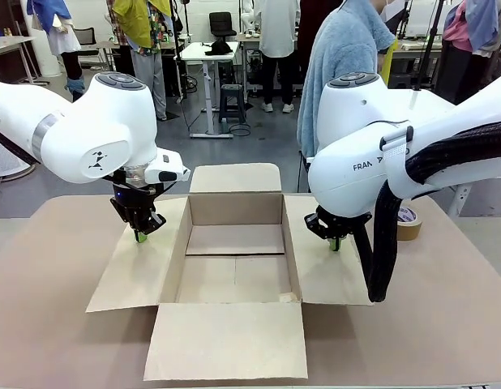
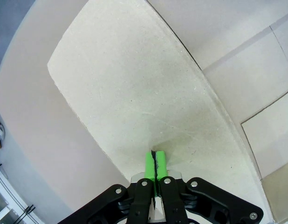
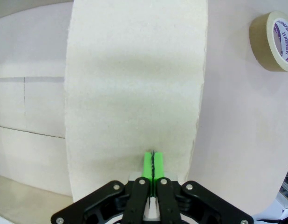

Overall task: Wrap the clocks to prevent damage.
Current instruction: Once the human has placed the objects inside and stepped back, release both hands from the side flaps of the Package Box.

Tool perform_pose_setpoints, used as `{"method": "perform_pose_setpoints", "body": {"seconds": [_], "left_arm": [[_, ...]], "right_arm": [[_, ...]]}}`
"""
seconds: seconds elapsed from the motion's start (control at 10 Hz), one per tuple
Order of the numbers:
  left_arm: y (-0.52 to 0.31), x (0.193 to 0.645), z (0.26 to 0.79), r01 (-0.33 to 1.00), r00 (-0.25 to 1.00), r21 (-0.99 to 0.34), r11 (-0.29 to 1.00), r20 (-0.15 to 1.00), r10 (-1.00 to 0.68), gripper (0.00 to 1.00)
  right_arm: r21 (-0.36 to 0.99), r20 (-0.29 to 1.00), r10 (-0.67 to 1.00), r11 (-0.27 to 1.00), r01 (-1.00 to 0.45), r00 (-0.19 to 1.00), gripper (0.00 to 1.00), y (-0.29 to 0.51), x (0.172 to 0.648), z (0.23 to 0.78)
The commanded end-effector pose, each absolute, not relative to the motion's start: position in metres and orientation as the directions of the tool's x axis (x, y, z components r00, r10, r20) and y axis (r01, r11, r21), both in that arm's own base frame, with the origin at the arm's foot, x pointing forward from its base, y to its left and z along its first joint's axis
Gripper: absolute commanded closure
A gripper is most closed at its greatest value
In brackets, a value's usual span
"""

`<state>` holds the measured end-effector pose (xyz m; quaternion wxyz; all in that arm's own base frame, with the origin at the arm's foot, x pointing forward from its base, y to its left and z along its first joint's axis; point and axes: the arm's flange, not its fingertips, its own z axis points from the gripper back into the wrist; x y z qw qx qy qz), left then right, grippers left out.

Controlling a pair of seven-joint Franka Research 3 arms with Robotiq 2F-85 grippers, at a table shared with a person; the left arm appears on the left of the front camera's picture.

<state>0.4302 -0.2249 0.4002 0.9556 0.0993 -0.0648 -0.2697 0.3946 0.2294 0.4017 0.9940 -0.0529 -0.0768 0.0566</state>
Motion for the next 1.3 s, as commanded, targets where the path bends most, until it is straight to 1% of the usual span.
{"method": "perform_pose_setpoints", "body": {"seconds": [0.0, 1.2], "left_arm": [[-0.2245, 0.4297, 0.4001, 0.503, 0.846, 0.228, 0.834, 0.066, -0.529, 1.00], [-0.2245, 0.4297, 0.4001, 0.503, 0.846, 0.228, 0.834, 0.066, -0.529, 1.00]], "right_arm": [[-0.116, 0.143, 0.118, 0.988, -0.102, 0.983, 0.99, 0.2298, 0.3929, 0.3988], [-0.116, 0.143, 0.118, 0.988, -0.102, 0.983, 0.99, 0.2298, 0.3929, 0.3988]]}}
